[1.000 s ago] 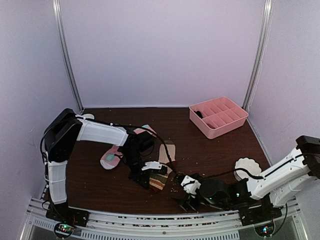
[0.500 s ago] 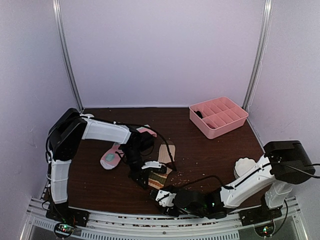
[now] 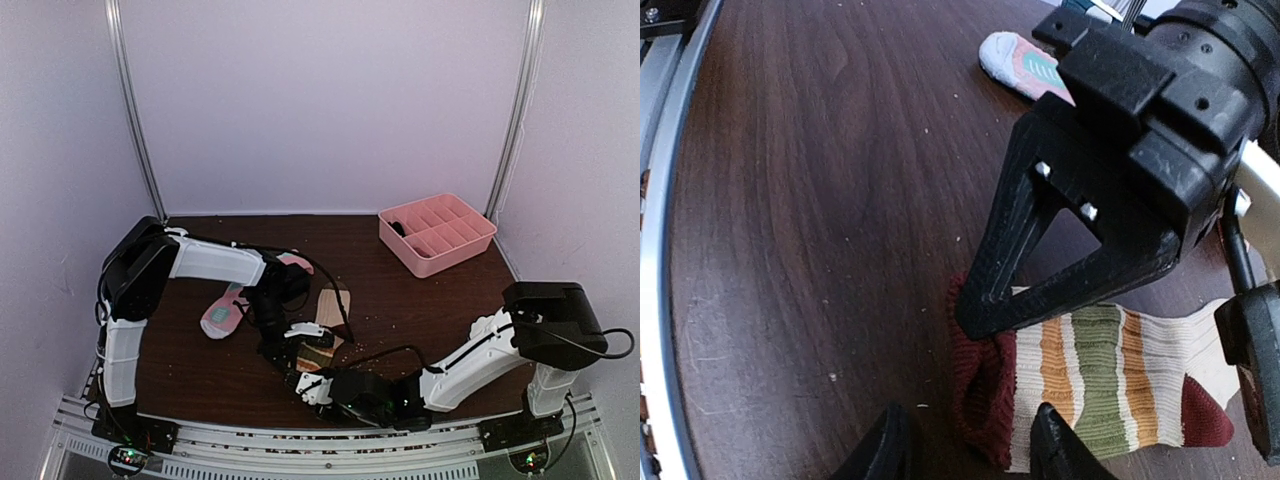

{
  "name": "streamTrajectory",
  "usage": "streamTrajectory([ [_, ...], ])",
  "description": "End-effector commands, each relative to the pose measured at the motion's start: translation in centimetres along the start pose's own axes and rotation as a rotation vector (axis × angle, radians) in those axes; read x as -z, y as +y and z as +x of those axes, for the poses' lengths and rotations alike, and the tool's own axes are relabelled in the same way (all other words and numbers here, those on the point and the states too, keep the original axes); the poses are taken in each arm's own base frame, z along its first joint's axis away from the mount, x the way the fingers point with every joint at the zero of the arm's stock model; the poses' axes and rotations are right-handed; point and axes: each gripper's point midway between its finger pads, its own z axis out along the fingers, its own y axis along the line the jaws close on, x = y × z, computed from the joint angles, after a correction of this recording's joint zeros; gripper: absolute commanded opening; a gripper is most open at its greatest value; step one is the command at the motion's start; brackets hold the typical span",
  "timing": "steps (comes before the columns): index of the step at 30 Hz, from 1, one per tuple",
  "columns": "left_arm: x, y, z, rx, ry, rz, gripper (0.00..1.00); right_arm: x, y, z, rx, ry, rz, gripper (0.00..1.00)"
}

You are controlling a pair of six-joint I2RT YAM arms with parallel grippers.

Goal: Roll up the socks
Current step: Roll the sock at the center of the board.

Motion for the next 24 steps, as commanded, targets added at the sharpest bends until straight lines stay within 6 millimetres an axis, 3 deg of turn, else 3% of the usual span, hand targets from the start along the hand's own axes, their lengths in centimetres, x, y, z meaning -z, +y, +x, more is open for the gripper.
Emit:
streamTrajectory([
  [1, 0.1, 0.0, 0.1, -0.012, 0.003, 0.017, 0.05, -1.0, -0.2, 0.6, 0.012, 0.02, -0.003, 0.38],
  [8, 0.1, -0.3, 0.3, -0.022, 0.004, 0.023, 0.2, -1.8, -0.7, 0.3, -0.009, 0.015, 0.0, 0.18],
  [14, 0.0, 0.0, 0.6, -0.027, 0.016, 0.008, 0.28, -1.9, -0.2, -0.2, -0.048, 0.002, -0.031, 0.1],
  [16, 0.3, 0.3, 0.6, -0.031, 0.02, -0.017, 0.4, -1.7, 0.0, 0.2, -0.073, 0.01, -0.043, 0.02],
  [19, 1.8, 0.4, 0.4, -0.047, -0.018, -0.073, 0.79, -1.5, 0.3, 1.0, -0.119, 0.042, -0.076, 0.0],
  [24, 3.9, -0.5, -0.4, -0.122, -0.121, -0.18, 0.84, -0.9, -0.2, 2.1, -0.262, 0.071, -0.115, 0.0],
])
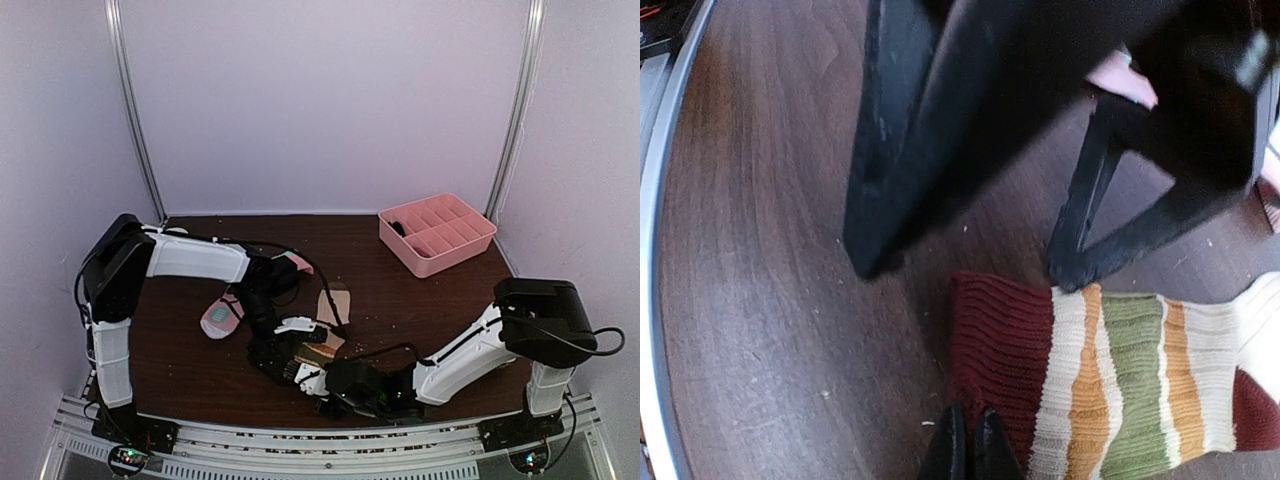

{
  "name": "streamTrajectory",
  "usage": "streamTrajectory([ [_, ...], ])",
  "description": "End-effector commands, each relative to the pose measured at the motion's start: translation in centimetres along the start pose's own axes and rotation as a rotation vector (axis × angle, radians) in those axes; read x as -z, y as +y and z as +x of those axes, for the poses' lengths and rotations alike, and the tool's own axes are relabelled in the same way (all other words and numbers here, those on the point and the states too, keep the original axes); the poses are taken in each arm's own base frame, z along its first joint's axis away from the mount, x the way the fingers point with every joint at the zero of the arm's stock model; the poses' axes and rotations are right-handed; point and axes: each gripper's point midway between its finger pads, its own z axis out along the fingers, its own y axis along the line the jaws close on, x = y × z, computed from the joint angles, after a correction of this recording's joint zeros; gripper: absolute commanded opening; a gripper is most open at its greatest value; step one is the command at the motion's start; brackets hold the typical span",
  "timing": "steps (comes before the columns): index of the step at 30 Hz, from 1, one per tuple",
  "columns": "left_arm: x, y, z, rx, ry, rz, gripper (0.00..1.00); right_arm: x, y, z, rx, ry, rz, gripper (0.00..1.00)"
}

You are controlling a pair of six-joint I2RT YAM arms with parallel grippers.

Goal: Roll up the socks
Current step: Roll the sock at the center of the board.

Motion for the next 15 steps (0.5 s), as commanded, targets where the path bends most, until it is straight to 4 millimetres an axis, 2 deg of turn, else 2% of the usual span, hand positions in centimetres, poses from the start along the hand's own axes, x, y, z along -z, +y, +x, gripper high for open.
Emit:
streamTrajectory([
  [1, 2.1, 1.0, -0.9, -0.082, -0.091, -0.155, 0.83, 0.8, -0.7, 1.4, -0.183, 0.036, -0.056, 0.0],
  [5, 2.0, 0.9, -1.1, -0.117, -0.144, -0.188, 0.78, 1.2, -1.2, 1.3, -0.375, 0.016, -0.136, 0.0],
  [10, 1.4, 1.1, -2.0, -0.149, -0.183, -0.201, 0.69, 0.6, -1.5, 2.1, -0.549, 0.059, -0.216, 0.0],
  [15, 0.6, 1.4, -2.6, -0.209, -0.186, -0.23, 0.65, 0.7, -2.4, 2.6, -0.763, 0.05, -0.308, 0.0],
])
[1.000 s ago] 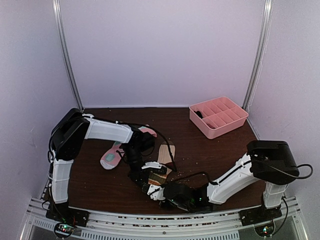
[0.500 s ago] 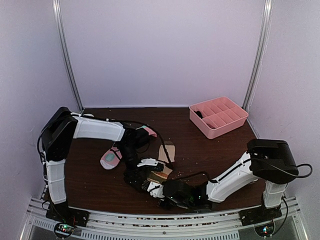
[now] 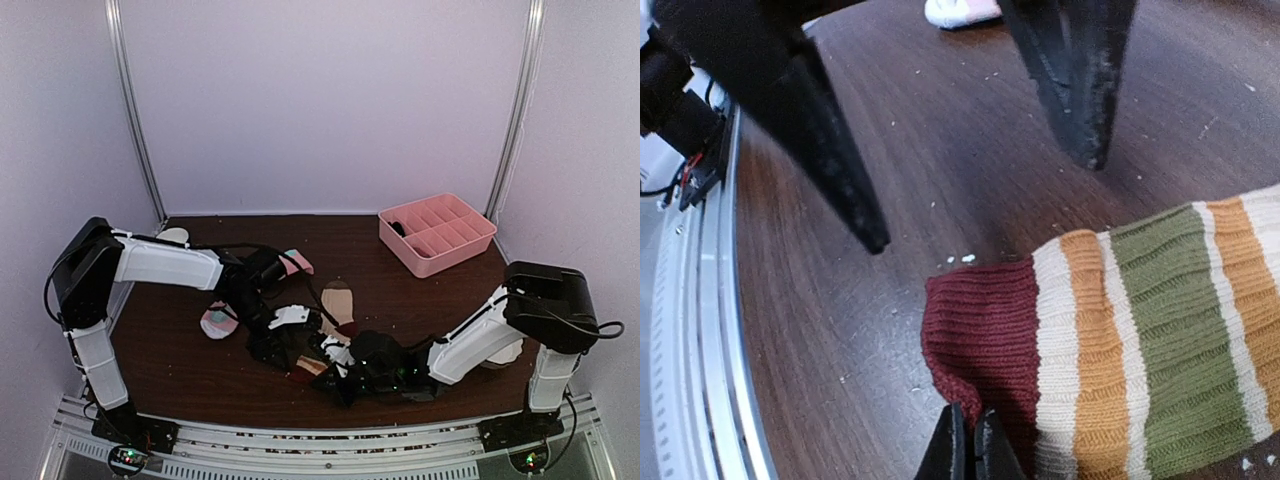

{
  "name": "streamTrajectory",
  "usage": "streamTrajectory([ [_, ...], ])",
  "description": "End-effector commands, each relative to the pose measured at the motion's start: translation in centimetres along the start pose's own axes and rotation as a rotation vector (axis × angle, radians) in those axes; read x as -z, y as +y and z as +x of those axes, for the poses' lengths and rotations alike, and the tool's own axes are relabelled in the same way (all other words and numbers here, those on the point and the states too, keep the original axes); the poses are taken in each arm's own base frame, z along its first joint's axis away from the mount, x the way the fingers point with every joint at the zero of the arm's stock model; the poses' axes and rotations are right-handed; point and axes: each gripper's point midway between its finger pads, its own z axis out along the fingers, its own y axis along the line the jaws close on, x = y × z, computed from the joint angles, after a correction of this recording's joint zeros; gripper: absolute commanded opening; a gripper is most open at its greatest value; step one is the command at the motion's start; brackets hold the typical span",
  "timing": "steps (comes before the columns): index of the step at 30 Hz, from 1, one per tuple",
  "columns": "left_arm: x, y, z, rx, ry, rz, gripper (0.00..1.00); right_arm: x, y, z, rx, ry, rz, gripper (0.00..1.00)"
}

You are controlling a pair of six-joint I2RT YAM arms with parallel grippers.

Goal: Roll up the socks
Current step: Roll the sock at the center of the board.

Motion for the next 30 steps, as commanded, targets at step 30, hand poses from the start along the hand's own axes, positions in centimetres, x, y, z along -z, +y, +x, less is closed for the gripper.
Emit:
streamTrajectory([
  [30, -3.5, -0.5, -2.3, -0.288, -0.039, -0.121, 0.58, 0.7, -3.4, 3.1, -0.588, 0.048, -0.189, 0.0],
])
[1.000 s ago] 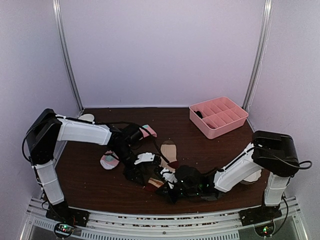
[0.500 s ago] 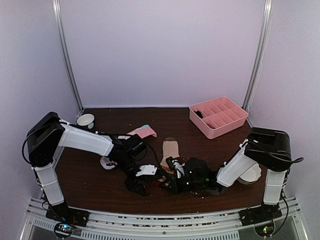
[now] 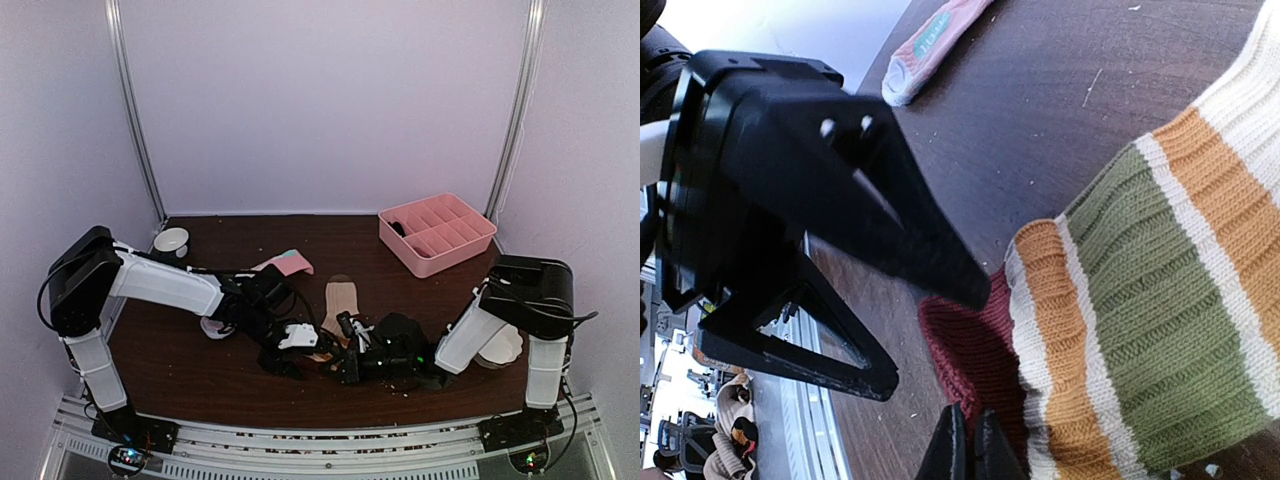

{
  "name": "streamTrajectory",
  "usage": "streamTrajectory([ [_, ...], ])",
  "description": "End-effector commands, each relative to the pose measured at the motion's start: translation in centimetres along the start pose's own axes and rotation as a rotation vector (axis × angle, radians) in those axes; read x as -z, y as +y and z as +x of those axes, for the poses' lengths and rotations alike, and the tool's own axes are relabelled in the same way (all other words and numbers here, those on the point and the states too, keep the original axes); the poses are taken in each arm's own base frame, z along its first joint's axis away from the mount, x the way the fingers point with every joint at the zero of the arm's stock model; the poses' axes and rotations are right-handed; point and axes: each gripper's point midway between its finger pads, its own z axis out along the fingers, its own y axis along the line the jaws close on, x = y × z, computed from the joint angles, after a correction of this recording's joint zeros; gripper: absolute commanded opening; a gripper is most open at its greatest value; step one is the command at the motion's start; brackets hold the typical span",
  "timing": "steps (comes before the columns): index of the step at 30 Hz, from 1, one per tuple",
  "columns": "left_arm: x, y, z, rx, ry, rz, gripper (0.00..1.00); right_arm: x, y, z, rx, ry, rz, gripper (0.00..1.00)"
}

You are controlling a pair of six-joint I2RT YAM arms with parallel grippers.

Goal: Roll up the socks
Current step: Roll the sock at the center of the board.

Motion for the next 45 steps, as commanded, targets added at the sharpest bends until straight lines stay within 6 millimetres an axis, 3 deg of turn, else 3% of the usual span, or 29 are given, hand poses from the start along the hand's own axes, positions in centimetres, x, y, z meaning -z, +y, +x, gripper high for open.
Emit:
streamTrajectory([
  [1, -0.5, -0.5, -0.8, -0.034, -0.006, 0.043, 0.54, 0.3, -2.7, 3.2, -0.053, 0.095, 0.071, 0.0],
  [7, -1.0, -0.2, -0.7, 0.019, 0.009, 0.061, 0.29, 0.4, -3.1, 3.5, -0.052, 0.103, 0.082, 0.0],
  [12, -1.1, 0.5, 0.2, 0.068, 0.041, 0.053, 0.24, 0.8, -3.0, 3.7, -0.043, 0.107, 0.083, 0.0],
  [18, -0.7, 1.1, 0.3, 0.192, 0.023, 0.132, 0.11, 1.2, -2.7, 4.4, 0.016, 0.131, 0.104, 0.0],
  [26, -0.8, -0.6, -0.1, 0.302, 0.003, 0.294, 0.01, 1.3, -2.5, 4.9, 0.122, 0.158, 0.16, 0.08],
  [31, -0.9, -0.9, 0.1, 0.345, 0.018, 0.322, 0.0, 2.5, -2.9, 4.5, 0.192, 0.111, 0.227, 0.27],
  [35, -0.3, -0.9, 0.6, 0.41, 0.034, 0.322, 0.0, 5.4, -2.8, 3.1, 0.258, 0.007, 0.306, 0.43],
  [36, -0.2, -1.0, 0.7, 0.427, 0.037, 0.329, 0.0, 6.2, -2.8, 2.7, 0.275, -0.022, 0.326, 0.52],
  [37, 0.0, -1.1, 0.9, 0.442, 0.042, 0.332, 0.0, 7.3, -2.4, 2.0, 0.293, -0.063, 0.34, 0.79],
  [38, 0.2, -1.3, 1.1, 0.45, 0.053, 0.335, 0.0, 8.3, -2.5, 1.8, 0.309, -0.088, 0.375, 0.98],
  [42, 0.6, -2.0, 1.6, 0.458, 0.076, 0.341, 0.0, 12.8, -3.5, -0.1, 0.369, -0.205, 0.598, 0.99],
  [45, 0.7, -1.9, 1.5, 0.455, 0.077, 0.336, 0.0, 17.5, -5.2, -2.4, 0.268, -0.385, 0.786, 0.99],
])
